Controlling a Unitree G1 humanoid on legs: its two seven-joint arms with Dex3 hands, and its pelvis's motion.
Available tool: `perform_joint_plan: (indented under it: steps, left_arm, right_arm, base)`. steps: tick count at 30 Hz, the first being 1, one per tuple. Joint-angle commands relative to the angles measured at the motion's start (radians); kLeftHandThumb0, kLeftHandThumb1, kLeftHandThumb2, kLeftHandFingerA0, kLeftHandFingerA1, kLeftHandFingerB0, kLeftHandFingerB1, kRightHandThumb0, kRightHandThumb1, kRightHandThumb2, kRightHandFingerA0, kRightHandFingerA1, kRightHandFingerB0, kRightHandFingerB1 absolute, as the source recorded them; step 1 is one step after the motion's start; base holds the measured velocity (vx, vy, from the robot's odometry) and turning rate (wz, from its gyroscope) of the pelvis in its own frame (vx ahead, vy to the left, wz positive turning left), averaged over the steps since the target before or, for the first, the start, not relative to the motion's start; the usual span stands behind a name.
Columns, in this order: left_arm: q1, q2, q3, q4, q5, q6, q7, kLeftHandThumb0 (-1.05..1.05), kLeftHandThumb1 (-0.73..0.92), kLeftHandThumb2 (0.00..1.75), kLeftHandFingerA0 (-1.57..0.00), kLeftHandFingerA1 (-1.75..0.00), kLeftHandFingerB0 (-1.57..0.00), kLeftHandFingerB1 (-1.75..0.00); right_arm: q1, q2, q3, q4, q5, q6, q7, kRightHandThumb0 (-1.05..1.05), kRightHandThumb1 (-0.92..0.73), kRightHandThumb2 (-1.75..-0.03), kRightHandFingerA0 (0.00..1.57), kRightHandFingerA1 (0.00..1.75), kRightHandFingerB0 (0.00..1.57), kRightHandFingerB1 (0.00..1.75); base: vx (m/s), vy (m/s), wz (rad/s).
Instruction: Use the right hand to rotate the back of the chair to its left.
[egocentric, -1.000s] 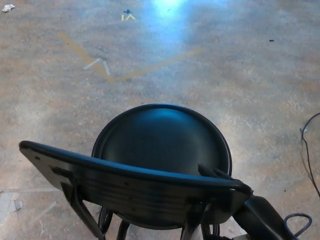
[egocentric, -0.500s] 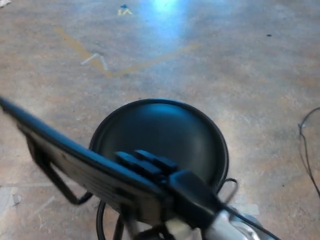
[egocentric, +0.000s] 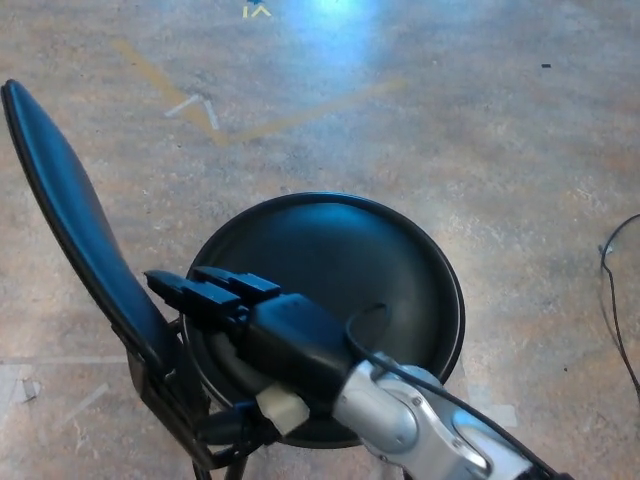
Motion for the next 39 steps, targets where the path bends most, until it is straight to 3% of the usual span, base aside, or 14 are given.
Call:
perform_joint_plan:
  steps: [1,7,8,11,12,19,20,22,28,30,31,32,33,39]
  left_arm:
    - [0.009,-0.003,0.004,0.005,-0.006,-0.006,-0.004,-0.58,0.81,0.64,-0.51,-0.49,-0.38,-0.38]
    - [0.009,-0.004,0.004,0.005,-0.004,0.0,0.001,-0.58,0.81,0.64,-0.5,-0.47,-0.36,-0.37]
    - [0.011,-0.005,0.001,0.004,-0.002,-0.007,-0.003,-0.58,0.82,0.64,-0.5,-0.5,-0.37,-0.38]
    - [0.017,-0.007,0.001,0.004,-0.002,-0.01,0.004,-0.59,0.81,0.64,-0.52,-0.49,-0.39,-0.38]
    - [0.017,-0.007,0.001,0.004,-0.002,-0.01,0.003,-0.58,0.81,0.64,-0.53,-0.48,-0.4,-0.38]
    - [0.018,-0.011,-0.002,0.005,0.002,-0.014,0.0,-0.59,0.82,0.64,-0.53,-0.49,-0.39,-0.38]
    - [0.018,-0.011,-0.002,0.005,0.002,-0.012,-0.002,-0.6,0.82,0.64,-0.53,-0.49,-0.38,-0.38]
    - [0.012,-0.012,0.001,0.005,-0.002,-0.01,-0.001,-0.62,0.66,0.99,-0.46,-0.6,-0.32,-0.52]
    - [0.01,-0.013,0.002,0.004,-0.003,-0.01,-0.001,-0.6,0.81,0.64,-0.52,-0.49,-0.38,-0.38]
    - [0.01,-0.015,0.003,0.003,-0.003,-0.015,0.007,-0.59,0.8,0.64,-0.53,-0.49,-0.39,-0.38]
    - [0.009,-0.014,-0.002,0.004,0.002,-0.01,0.006,-0.59,0.82,0.64,-0.53,-0.48,-0.38,-0.37]
    - [0.009,-0.014,-0.002,0.005,0.003,-0.008,0.005,-0.58,0.82,0.64,-0.52,-0.48,-0.38,-0.38]
    - [0.012,-0.014,0.001,0.005,-0.001,-0.011,0.002,-0.56,0.82,0.64,-0.53,-0.49,-0.39,-0.39]
    - [0.012,-0.02,0.018,0.003,-0.019,-0.011,0.002,-0.58,0.63,0.97,-0.49,-0.63,-0.35,-0.53]
  right_arm:
    - [-0.052,0.033,-0.001,0.078,0.007,0.012,-0.011,-1.03,-0.65,-1.05,0.0,0.06,0.0,0.0]
    - [-0.058,0.041,-0.003,0.103,0.012,0.019,-0.002,-1.02,-0.8,-0.65,0.0,0.0,0.0,0.0]
    - [-0.055,0.04,-0.003,0.113,0.011,0.015,-0.01,-1.04,-0.65,-1.05,0.0,0.05,0.0,0.0]
    - [-0.041,0.035,-0.002,0.12,0.008,0.007,-0.025,-1.04,-0.65,-1.05,0.0,0.06,0.0,0.0]
    - [-0.031,0.027,-0.006,0.12,0.011,0.001,-0.03,-1.02,-0.81,-0.64,0.0,0.0,0.0,0.0]
    - [0.058,-0.028,-0.048,0.072,0.049,-0.016,-0.024,-1.0,-0.79,-0.64,0.0,0.0,0.0,0.0]
    - [0.087,-0.055,-0.061,0.038,0.055,-0.016,-0.02,-1.01,-0.62,-0.97,0.0,0.0,0.0,0.0]
    - [0.108,-0.083,-0.077,0.017,0.061,-0.04,-0.029,-1.04,-0.77,-0.68,0.0,0.0,0.0,0.0]
    - [0.241,-0.225,-0.206,-0.106,0.106,-0.095,-0.067,-1.01,-0.66,-1.05,0.0,0.04,0.0,0.0]
    - [0.293,-0.272,-0.258,-0.142,0.129,-0.116,-0.079,-0.97,-0.81,-0.65,0.0,0.0,0.0,0.0]
    - [0.316,-0.296,-0.285,-0.139,0.146,-0.147,-0.088,-1.04,-0.68,-1.08,0.0,0.03,0.0,0.0]
    - [0.333,-0.319,-0.303,-0.138,0.143,-0.167,-0.104,-0.97,-0.83,-0.65,0.0,0.0,0.0,0.0]
    - [0.386,-0.36,-0.347,-0.126,0.143,-0.191,-0.142,-1.0,-0.66,-1.06,0.0,0.04,0.0,0.0]
    - [0.518,-0.427,-0.481,0.026,0.208,-0.316,-0.219,-0.99,-0.71,-1.1,0.0,0.04,0.0,0.03]
  base:
    - [0.0,0.0,0.0]
    - [0.0,0.0,0.0]
    - [0.0,0.0,0.0]
    - [0.0,0.0,0.0]
    - [0.0,0.0,0.0]
    - [0.0,0.0,0.0]
    - [0.0,0.0,0.0]
    - [0.0,0.0,0.0]
    - [0.0,0.0,0.0]
    - [0.0,0.0,0.0]
    - [0.0,0.0,0.0]
    - [0.0,0.0,0.0]
    - [0.0,0.0,0.0]
    - [0.0,0.0,0.0]
